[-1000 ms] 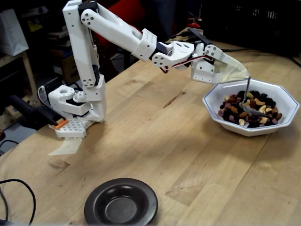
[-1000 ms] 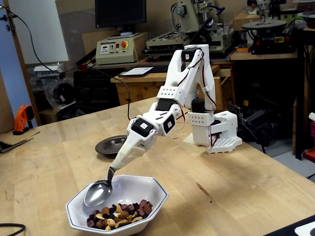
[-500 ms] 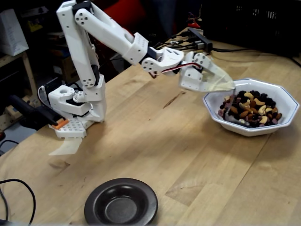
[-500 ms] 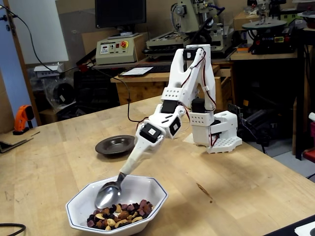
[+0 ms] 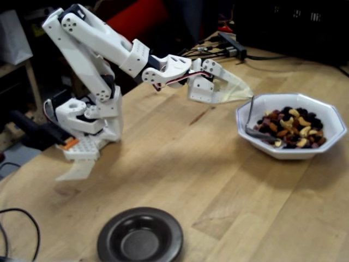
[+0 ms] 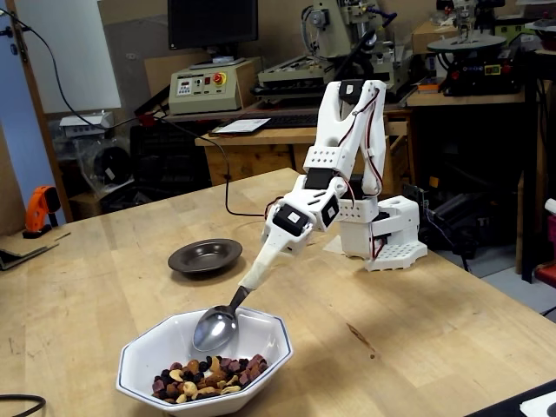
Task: Use spoon to transfer food from the white bowl to brown plate
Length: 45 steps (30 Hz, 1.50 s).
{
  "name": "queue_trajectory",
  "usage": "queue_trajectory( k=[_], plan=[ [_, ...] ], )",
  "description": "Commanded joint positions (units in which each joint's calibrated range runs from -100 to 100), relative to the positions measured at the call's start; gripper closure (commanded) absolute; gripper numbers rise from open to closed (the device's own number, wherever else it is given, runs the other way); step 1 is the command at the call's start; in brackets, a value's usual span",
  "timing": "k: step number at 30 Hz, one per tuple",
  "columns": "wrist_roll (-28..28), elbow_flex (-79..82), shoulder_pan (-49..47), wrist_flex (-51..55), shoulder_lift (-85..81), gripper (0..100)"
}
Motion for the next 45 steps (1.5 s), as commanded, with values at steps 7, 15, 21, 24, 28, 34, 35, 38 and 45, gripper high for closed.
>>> queue_trajectory(
  k=[7, 15, 21, 24, 28, 34, 35, 38, 45],
  plan=[
    [-0.2, -6.1, -0.3, -0.6, -0.5, 96],
    [-0.2, -15.0, -0.3, -0.8, 10.7, 96],
    [-0.2, -16.2, -0.3, -0.9, 11.7, 96],
    [-0.2, -16.3, -0.3, -0.9, 11.8, 96],
    [-0.2, -15.8, -0.4, -0.9, 11.8, 96],
    [-0.2, -15.7, -1.3, -0.9, 11.9, 96],
    [-0.2, -15.7, -2.0, -0.9, 11.9, 96],
    [-0.2, -15.7, -4.1, -0.9, 12.0, 96],
    [-0.2, -15.7, -7.7, -0.9, 12.0, 96]
  ],
)
